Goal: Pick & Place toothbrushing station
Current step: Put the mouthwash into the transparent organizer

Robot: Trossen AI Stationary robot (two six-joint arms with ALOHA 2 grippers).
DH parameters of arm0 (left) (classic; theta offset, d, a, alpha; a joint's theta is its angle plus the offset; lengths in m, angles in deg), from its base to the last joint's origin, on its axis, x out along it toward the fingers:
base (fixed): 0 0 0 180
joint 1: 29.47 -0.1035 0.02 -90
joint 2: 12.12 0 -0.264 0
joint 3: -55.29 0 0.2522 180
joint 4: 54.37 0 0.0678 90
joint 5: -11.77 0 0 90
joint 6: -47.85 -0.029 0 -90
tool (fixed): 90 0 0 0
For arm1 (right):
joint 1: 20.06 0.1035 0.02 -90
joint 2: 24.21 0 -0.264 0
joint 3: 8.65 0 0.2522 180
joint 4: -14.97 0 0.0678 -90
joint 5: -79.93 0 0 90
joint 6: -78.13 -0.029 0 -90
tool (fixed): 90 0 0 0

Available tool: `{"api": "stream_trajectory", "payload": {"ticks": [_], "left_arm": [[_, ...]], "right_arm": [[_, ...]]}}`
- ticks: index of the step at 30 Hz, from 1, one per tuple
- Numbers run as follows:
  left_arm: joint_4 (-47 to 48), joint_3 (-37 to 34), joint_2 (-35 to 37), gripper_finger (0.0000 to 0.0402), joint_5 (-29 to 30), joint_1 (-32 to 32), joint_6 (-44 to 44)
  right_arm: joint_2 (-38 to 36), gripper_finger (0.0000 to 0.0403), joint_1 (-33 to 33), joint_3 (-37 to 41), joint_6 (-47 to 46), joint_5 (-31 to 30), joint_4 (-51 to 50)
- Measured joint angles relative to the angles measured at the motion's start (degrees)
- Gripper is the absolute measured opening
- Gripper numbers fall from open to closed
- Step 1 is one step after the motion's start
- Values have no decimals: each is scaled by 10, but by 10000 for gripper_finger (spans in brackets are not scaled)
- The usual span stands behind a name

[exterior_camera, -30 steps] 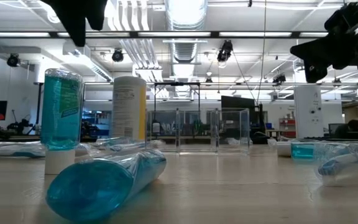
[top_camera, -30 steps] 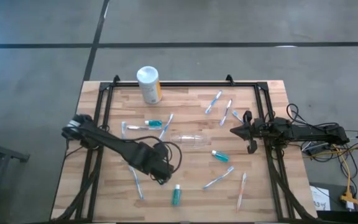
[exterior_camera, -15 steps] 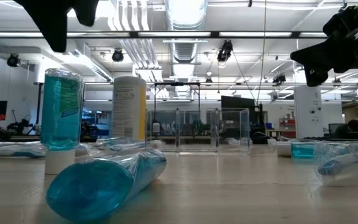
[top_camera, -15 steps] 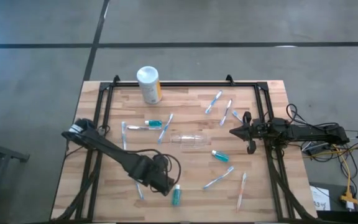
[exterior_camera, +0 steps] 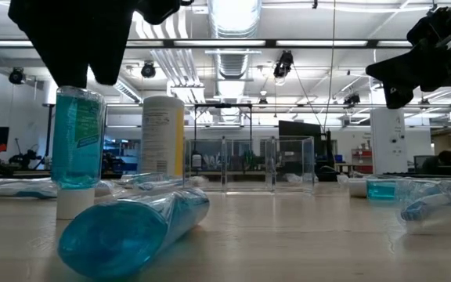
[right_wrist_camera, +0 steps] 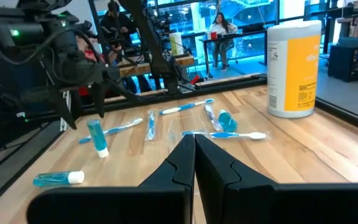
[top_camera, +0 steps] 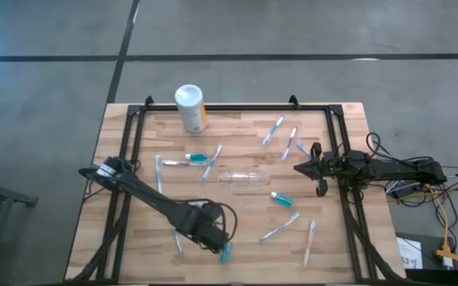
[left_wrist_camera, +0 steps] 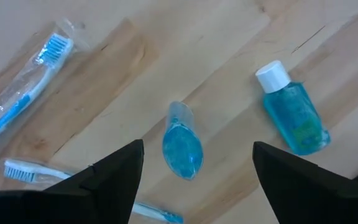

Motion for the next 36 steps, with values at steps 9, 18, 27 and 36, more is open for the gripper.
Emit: {"api": "stream_trajectory", "payload": {"ticks": [9, 18, 27, 36], "left_arm": [[2, 0, -4, 302, -3, -2, -2], [-2, -14, -7, 302, -10, -5, -6], [-21, -33, -7, 283, -13, -11, -26], [-44, -37, -6, 141, -16, -11, -51]], "right_arm": [[0, 8, 0, 0, 0, 0, 0], [0, 8, 0, 0, 0, 0, 0], [0, 8, 0, 0, 3, -1, 0], [0, 8, 0, 0, 4, -1, 0]]}}
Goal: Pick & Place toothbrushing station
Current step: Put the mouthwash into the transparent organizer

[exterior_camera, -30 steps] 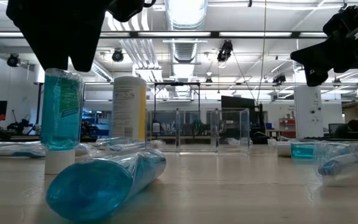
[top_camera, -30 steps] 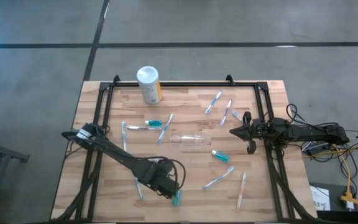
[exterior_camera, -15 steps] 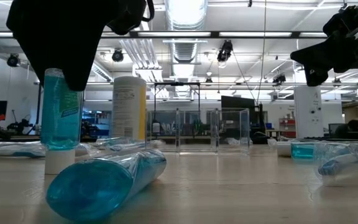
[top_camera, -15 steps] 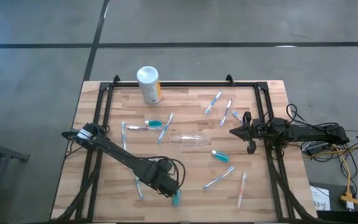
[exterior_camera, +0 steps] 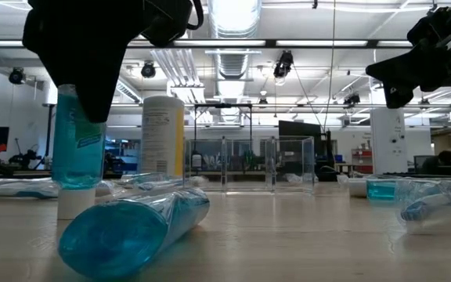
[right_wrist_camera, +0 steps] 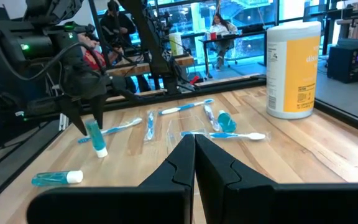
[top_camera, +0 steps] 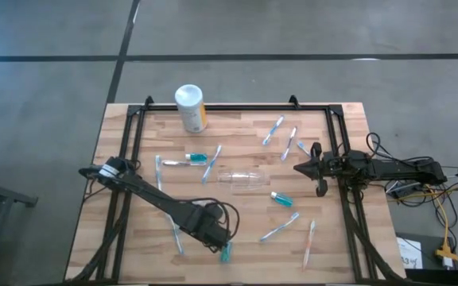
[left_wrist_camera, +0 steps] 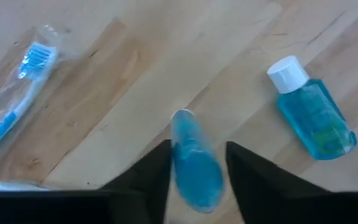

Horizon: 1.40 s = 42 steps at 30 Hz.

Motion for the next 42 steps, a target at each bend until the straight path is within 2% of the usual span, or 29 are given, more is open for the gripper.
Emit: {"api": "stream_trajectory", "payload": {"ticks": [4, 11, 15, 19, 24, 27, 31, 35, 38, 42], "left_arm": [[-14, 0, 0, 78, -3, 0, -16], [-14, 0, 5, 78, 0, 0, -52], [-16, 0, 34, 78, 34, 0, -78], [-16, 0, 91, 78, 122, 10, -117], [-24, -14, 163, 78, 330, 74, -180], [-65, -59, 199, 78, 415, 113, -199], [-203, -172, 248, 78, 502, 151, -266], [-418, -321, 290, 78, 524, 163, -382], [-672, -450, 317, 78, 518, 160, -512], [-1040, -604, 331, 78, 444, 147, -674]], "right_arm": [[0, 8, 0, 0, 0, 0, 0], [0, 8, 0, 0, 0, 0, 0], [0, 8, 0, 0, 0, 0, 0], [0, 8, 0, 0, 0, 1, 0], [0, 8, 0, 0, 0, 6, 0], [0, 8, 2, 0, -3, 24, 6], [3, 8, 4, 0, 0, 34, 68], [25, 8, 28, 0, 14, 54, 112], [58, 8, 49, 0, 30, 58, 163], [128, 8, 73, 0, 37, 58, 266]]}}
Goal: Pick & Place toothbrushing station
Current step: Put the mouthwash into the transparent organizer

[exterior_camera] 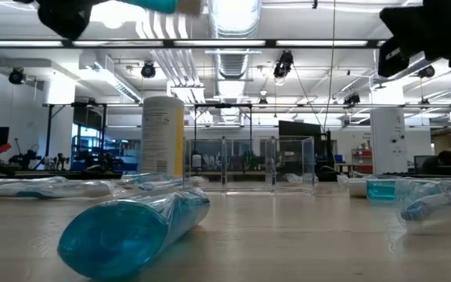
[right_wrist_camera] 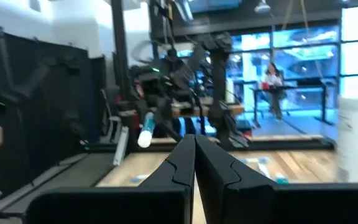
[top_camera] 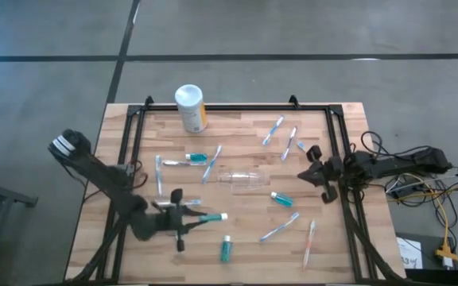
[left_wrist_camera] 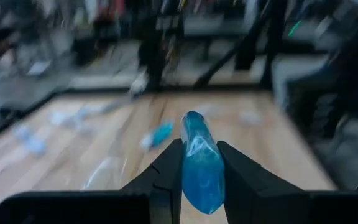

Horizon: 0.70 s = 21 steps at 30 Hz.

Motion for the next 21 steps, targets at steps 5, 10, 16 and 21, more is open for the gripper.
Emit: {"api": "stream_trajectory", "payload": {"ticks": [5, 10, 16, 21], "left_arm": [[-257, -100, -2, 78, -54, -14, -95], [-261, -100, 0, 78, -62, -24, -159], [-250, -62, 0, 78, -64, -33, -270], [-213, -46, 16, 78, -61, -42, -328]], "right_arm": [[104, 8, 10, -1, 40, -13, 121], [199, 9, 10, -44, -8, -26, 148], [331, 46, 16, -140, -24, 5, 119], [427, 124, 16, -225, -14, 64, 96]]}}
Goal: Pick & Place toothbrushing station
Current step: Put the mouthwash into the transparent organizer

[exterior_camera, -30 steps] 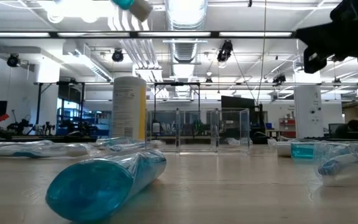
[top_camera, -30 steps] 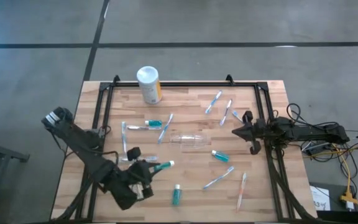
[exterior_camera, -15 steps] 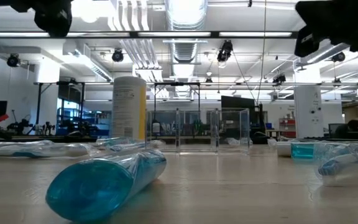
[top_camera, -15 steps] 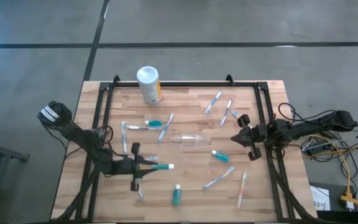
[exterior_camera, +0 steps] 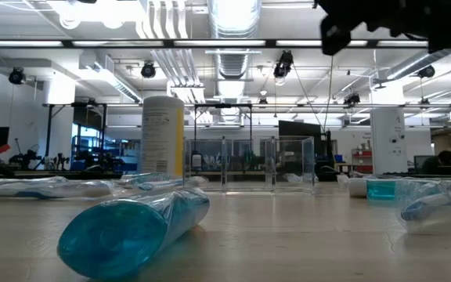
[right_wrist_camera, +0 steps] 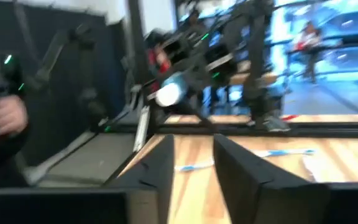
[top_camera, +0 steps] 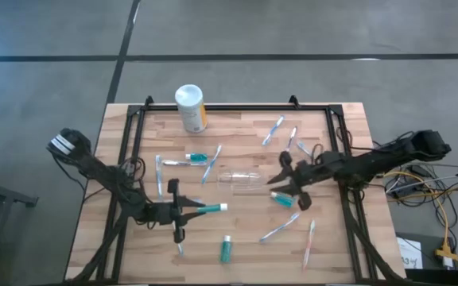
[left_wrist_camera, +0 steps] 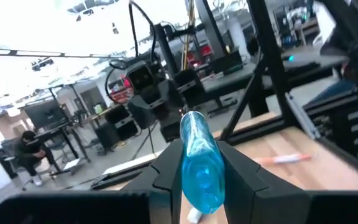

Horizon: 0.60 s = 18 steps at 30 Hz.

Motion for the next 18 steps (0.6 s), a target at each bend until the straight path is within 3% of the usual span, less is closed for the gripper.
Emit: {"api": "stream_trajectory", "payload": {"ticks": [5, 9, 18], "left_arm": [[112, 11, 36, 78, -1, -22, 26], [167, 18, 51, 78, -1, -26, 21], [177, 32, 51, 78, 24, -28, 8]], "right_arm": [[94, 201, 4, -80, 18, 15, -58], [153, 240, -1, -130, -7, 14, -61], [235, 265, -4, -211, -8, 14, -58]]}}
